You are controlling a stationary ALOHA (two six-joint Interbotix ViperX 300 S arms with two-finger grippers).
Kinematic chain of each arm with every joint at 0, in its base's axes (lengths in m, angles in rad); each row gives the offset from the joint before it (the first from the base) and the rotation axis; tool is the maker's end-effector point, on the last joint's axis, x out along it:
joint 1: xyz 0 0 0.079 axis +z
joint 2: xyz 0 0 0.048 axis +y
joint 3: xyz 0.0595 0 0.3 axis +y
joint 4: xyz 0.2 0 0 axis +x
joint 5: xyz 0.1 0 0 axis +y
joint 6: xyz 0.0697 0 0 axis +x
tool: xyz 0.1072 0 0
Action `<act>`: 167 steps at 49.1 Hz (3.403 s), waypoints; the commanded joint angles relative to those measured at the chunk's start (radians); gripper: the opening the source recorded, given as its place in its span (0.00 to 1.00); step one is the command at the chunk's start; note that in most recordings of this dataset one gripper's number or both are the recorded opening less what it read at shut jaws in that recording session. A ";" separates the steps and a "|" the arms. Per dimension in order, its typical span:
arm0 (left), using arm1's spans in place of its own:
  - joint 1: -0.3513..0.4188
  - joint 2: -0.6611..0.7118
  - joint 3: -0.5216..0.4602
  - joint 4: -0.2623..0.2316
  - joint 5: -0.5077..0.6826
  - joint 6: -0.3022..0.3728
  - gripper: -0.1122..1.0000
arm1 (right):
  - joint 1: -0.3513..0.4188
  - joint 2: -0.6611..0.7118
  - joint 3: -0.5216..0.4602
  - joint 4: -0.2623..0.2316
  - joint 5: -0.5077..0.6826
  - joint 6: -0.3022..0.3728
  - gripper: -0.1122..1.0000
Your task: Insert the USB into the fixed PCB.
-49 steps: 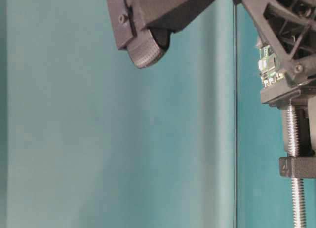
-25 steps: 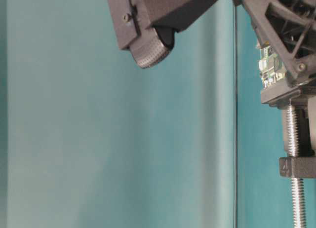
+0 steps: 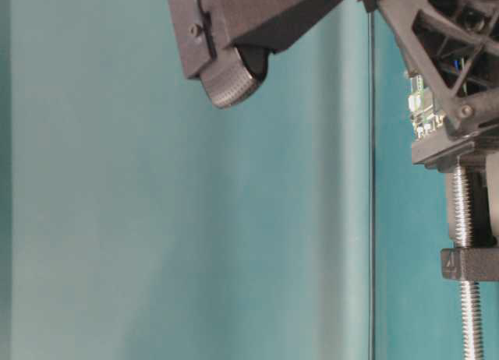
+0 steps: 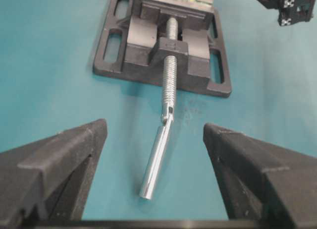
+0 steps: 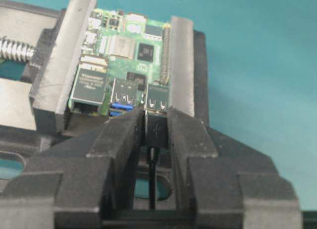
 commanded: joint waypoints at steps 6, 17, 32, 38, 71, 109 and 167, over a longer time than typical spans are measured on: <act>0.002 0.015 -0.023 0.003 -0.008 -0.005 0.96 | -0.055 -0.038 -0.002 0.002 -0.006 0.048 0.29; 0.002 0.015 -0.023 0.003 -0.008 -0.005 0.96 | -0.038 -0.040 0.002 0.003 -0.015 0.049 0.29; 0.000 0.015 -0.025 0.005 -0.008 -0.005 0.96 | -0.037 -0.041 -0.003 0.008 -0.015 0.048 0.29; 0.000 0.015 -0.023 0.003 -0.008 -0.005 0.96 | -0.035 -0.041 -0.005 0.008 -0.017 0.046 0.29; 0.000 0.015 -0.025 0.003 -0.008 -0.005 0.96 | -0.005 -0.046 -0.015 0.018 -0.031 0.043 0.32; 0.000 0.015 -0.023 0.003 -0.008 -0.005 0.96 | 0.041 -0.046 -0.017 0.041 -0.031 0.044 0.33; 0.000 0.015 -0.025 0.003 -0.008 -0.005 0.96 | 0.107 -0.253 0.195 0.061 0.106 -0.002 0.55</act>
